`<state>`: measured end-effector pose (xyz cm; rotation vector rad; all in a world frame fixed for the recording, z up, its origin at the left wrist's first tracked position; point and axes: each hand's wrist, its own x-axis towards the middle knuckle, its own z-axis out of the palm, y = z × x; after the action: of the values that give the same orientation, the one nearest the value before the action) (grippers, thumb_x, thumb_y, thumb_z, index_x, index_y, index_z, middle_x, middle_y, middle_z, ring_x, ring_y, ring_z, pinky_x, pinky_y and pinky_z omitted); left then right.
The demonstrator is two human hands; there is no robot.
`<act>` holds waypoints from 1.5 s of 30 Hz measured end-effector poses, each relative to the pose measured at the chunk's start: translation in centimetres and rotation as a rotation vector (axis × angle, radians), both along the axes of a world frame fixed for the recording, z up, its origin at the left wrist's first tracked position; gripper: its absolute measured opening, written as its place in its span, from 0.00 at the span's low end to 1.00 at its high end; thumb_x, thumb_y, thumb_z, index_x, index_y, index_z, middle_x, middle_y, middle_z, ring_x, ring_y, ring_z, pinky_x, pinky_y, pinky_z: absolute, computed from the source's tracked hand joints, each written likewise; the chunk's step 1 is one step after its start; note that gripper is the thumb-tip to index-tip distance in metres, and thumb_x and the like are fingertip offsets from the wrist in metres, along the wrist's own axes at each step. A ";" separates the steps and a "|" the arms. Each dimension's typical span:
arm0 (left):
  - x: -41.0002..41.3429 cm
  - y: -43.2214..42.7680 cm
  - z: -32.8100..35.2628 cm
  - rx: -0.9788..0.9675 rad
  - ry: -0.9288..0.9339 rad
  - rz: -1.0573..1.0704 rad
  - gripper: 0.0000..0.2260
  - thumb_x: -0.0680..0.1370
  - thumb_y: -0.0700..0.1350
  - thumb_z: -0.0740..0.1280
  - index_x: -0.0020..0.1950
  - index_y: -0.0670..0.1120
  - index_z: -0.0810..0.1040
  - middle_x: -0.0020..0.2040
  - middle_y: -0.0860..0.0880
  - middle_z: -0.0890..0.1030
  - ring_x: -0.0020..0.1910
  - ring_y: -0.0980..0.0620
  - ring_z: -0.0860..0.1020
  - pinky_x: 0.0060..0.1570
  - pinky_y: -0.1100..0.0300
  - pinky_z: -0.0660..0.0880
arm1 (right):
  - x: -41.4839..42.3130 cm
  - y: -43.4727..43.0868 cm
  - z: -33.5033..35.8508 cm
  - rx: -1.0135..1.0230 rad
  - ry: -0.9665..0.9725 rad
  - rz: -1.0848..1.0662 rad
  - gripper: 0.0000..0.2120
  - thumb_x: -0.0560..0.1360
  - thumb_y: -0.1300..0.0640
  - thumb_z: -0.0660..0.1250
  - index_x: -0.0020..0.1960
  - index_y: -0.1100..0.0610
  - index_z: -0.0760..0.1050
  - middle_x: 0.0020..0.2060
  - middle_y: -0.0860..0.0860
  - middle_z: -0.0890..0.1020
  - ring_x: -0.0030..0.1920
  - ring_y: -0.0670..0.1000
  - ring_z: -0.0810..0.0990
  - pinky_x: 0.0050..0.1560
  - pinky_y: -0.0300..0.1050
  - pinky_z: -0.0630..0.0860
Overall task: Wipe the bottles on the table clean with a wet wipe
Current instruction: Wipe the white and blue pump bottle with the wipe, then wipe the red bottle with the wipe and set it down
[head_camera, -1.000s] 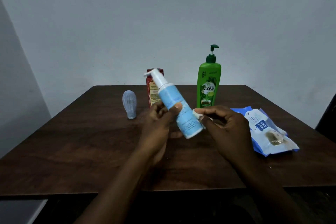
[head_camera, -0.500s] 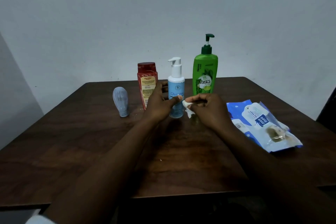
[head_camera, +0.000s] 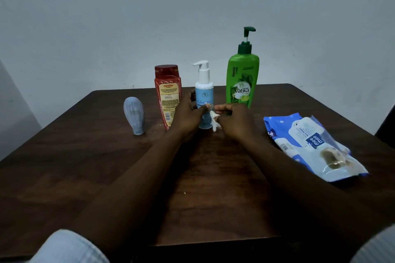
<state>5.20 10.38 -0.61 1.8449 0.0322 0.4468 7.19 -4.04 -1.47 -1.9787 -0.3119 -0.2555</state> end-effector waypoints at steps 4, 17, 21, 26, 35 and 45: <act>0.3 0.0 -0.2 0.017 0.001 -0.005 0.26 0.79 0.41 0.70 0.76 0.44 0.67 0.68 0.44 0.77 0.61 0.49 0.77 0.46 0.67 0.75 | -0.1 0.6 -0.2 0.039 -0.003 0.005 0.14 0.75 0.63 0.72 0.61 0.60 0.81 0.53 0.54 0.86 0.51 0.47 0.84 0.58 0.46 0.81; -4.3 -1.1 2.3 0.247 -0.173 0.109 0.33 0.79 0.38 0.69 0.80 0.43 0.58 0.79 0.45 0.65 0.75 0.49 0.67 0.65 0.63 0.66 | -0.6 0.0 -0.7 0.088 -0.050 -0.013 0.11 0.75 0.60 0.74 0.57 0.57 0.82 0.48 0.48 0.86 0.47 0.42 0.84 0.55 0.43 0.82; -5.9 0.7 5.0 0.303 -0.351 0.209 0.17 0.78 0.43 0.71 0.67 0.50 0.77 0.63 0.50 0.78 0.61 0.54 0.76 0.58 0.60 0.75 | -1.4 0.1 -0.6 0.097 -0.107 -0.023 0.09 0.74 0.61 0.72 0.54 0.54 0.83 0.45 0.45 0.86 0.43 0.39 0.83 0.50 0.38 0.82; -4.6 6.3 10.5 0.265 -0.369 0.336 0.14 0.77 0.47 0.71 0.63 0.51 0.80 0.62 0.54 0.80 0.59 0.57 0.77 0.55 0.64 0.75 | -2.0 0.2 -1.1 0.101 -0.165 -0.001 0.10 0.74 0.61 0.72 0.54 0.53 0.84 0.47 0.44 0.86 0.42 0.38 0.83 0.45 0.31 0.78; -2.6 10.0 11.0 0.323 0.038 0.038 0.19 0.75 0.49 0.75 0.65 0.45 0.80 0.56 0.51 0.82 0.54 0.58 0.78 0.45 0.66 0.72 | -2.0 0.1 -1.1 0.133 -0.144 0.058 0.11 0.75 0.62 0.72 0.55 0.51 0.84 0.48 0.43 0.86 0.46 0.41 0.85 0.51 0.43 0.83; -2.9 9.4 9.9 0.300 -0.028 -0.009 0.11 0.75 0.46 0.75 0.57 0.47 0.85 0.49 0.51 0.87 0.50 0.54 0.84 0.52 0.59 0.80 | -2.1 0.0 -1.2 0.122 -0.165 0.078 0.11 0.75 0.61 0.72 0.55 0.52 0.84 0.48 0.43 0.86 0.45 0.39 0.84 0.49 0.37 0.82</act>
<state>2.33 19.83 9.32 2.1317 -0.0652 0.4917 5.10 -4.08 -2.63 -1.8246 -0.4675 -0.3795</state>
